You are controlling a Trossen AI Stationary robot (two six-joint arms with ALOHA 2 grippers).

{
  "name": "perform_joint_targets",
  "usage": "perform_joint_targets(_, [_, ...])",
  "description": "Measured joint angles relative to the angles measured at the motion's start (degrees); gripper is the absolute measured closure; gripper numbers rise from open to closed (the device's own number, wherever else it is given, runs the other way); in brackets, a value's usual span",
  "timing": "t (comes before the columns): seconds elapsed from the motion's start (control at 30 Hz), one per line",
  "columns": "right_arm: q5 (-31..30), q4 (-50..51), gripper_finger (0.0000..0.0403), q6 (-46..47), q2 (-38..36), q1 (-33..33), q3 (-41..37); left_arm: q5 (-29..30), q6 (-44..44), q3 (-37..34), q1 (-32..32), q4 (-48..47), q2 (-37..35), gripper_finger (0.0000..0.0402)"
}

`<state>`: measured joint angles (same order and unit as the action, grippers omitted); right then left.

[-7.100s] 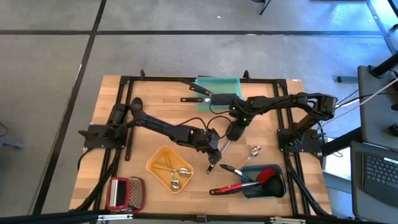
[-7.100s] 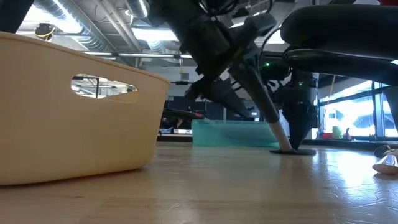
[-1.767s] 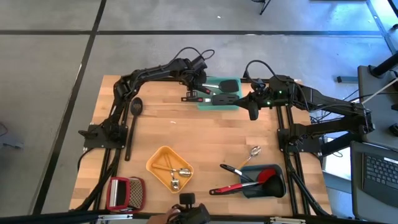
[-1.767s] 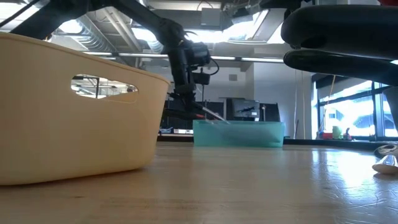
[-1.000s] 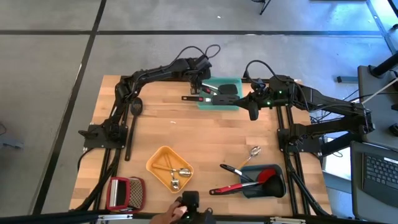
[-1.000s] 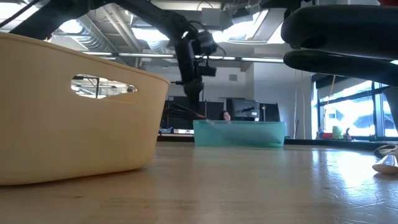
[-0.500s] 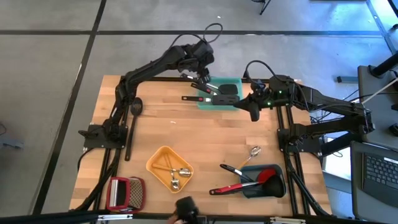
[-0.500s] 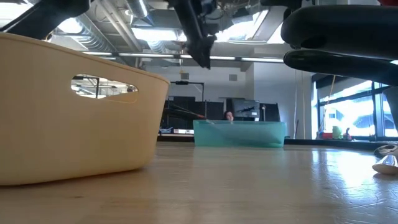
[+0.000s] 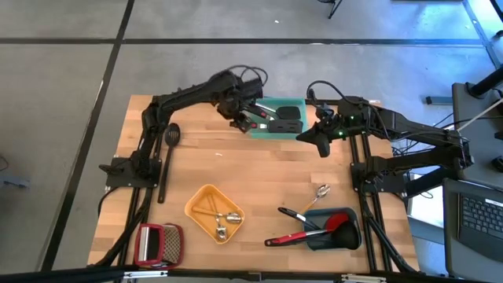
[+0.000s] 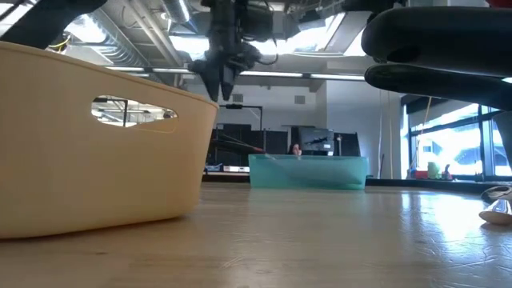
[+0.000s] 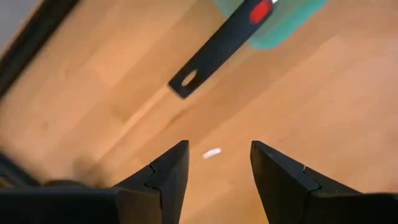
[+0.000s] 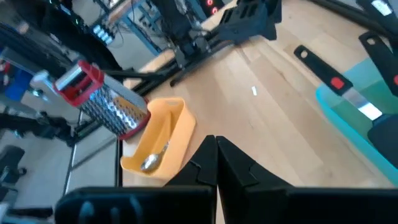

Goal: Pick & Place Kitchen Items
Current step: Put the black spatula into the green bin

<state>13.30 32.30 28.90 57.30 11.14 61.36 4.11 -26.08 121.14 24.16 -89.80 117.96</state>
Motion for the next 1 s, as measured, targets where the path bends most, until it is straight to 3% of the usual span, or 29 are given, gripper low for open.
perform_joint_targets(0.3, [2.9, 1.0, 0.0402, -1.1, 0.0, 0.0, 0.0, -2.8, -11.3, -19.4, -8.4, 1.9, -5.7, 0.0263])
perform_joint_targets(0.5, [2.8, 0.6, 0.0402, -1.3, 0.0, 0.0, 0.0, -4.3, -24.8, -39.2, -14.3, 16.9, -21.0, 0.0272])
perform_joint_targets(0.73, [1.7, -0.6, 0.0402, -3.5, 0.0, 0.0, 0.0, -2.0, -37.2, -59.0, -11.1, 20.9, -35.9, 0.0272])
perform_joint_targets(1.0, [1.8, -3.9, 0.0402, -3.4, 0.0, 0.0, 0.0, 5.0, -45.1, -68.5, -6.7, 18.7, -38.8, 0.0272])
